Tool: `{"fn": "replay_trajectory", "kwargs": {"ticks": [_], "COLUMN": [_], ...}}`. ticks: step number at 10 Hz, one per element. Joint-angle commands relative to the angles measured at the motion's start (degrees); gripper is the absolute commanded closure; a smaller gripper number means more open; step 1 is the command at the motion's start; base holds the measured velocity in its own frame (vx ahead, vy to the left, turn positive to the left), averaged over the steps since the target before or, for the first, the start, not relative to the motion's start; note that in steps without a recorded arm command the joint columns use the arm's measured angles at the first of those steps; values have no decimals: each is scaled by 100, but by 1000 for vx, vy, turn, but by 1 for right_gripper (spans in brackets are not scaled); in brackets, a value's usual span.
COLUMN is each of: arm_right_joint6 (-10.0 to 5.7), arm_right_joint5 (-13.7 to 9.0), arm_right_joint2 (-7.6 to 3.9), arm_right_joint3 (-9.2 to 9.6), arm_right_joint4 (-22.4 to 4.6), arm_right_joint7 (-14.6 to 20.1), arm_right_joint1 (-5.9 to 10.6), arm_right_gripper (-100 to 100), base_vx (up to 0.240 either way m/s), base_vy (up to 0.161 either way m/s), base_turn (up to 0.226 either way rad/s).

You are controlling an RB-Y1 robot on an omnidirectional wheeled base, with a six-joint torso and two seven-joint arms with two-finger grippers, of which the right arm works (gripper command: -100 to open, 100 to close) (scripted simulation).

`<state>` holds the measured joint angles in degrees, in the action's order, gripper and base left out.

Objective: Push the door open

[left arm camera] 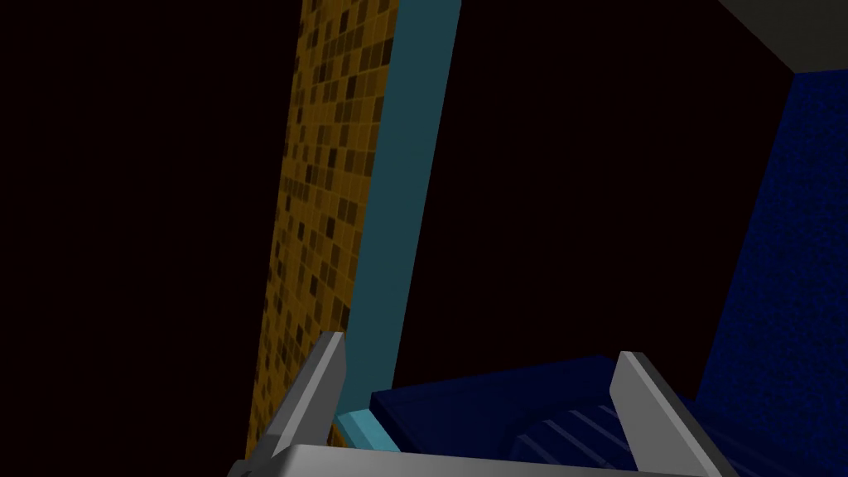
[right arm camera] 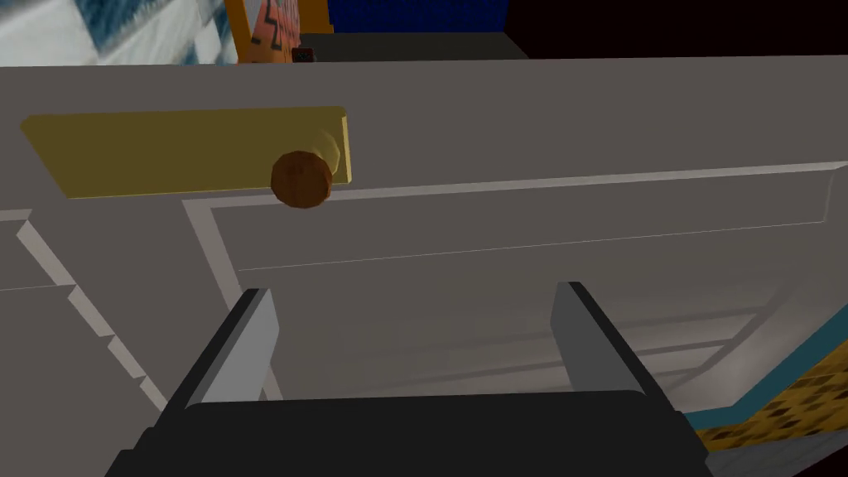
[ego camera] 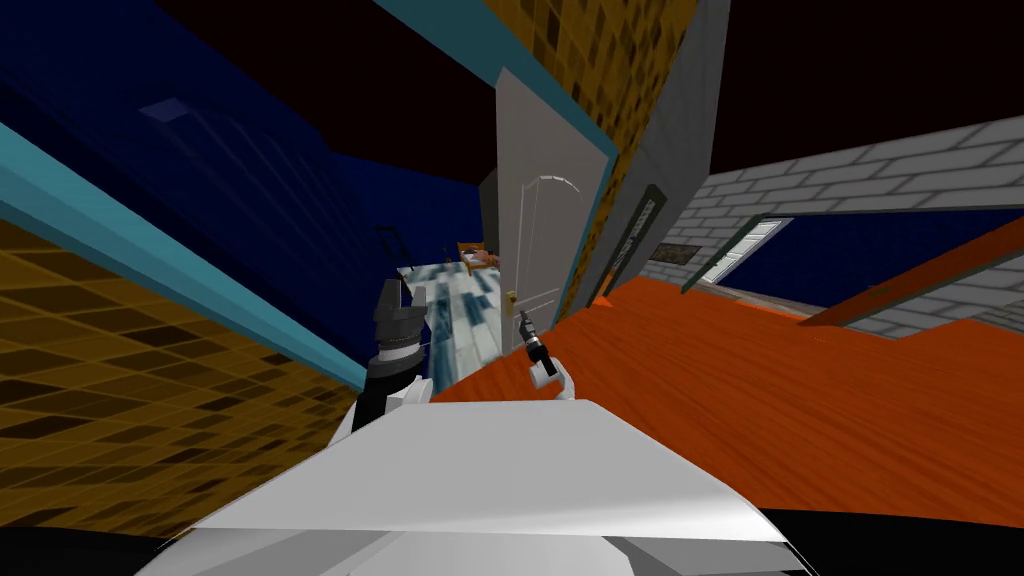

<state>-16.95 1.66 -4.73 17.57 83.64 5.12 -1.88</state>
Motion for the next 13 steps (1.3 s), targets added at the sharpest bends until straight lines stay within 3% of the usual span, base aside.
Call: {"fn": "replay_trajectory", "kwargs": {"ticks": [1, 11, 13], "arm_right_joint6": [-29, 35, -8], "arm_right_joint5": [-8, -12, -16], "arm_right_joint2": [4, 241, 172], "arm_right_joint3": [33, 367, 318], "arm_right_joint4": [-191, -1215, -1238], "arm_right_joint7": [5, -33, -40], "arm_right_joint1": [81, 545, 547], "arm_right_gripper": [-100, -100, -100], "base_vx": [82, 98, 73], "base_vy": [-101, -131, -16], "base_turn": [54, 100, 25]}}
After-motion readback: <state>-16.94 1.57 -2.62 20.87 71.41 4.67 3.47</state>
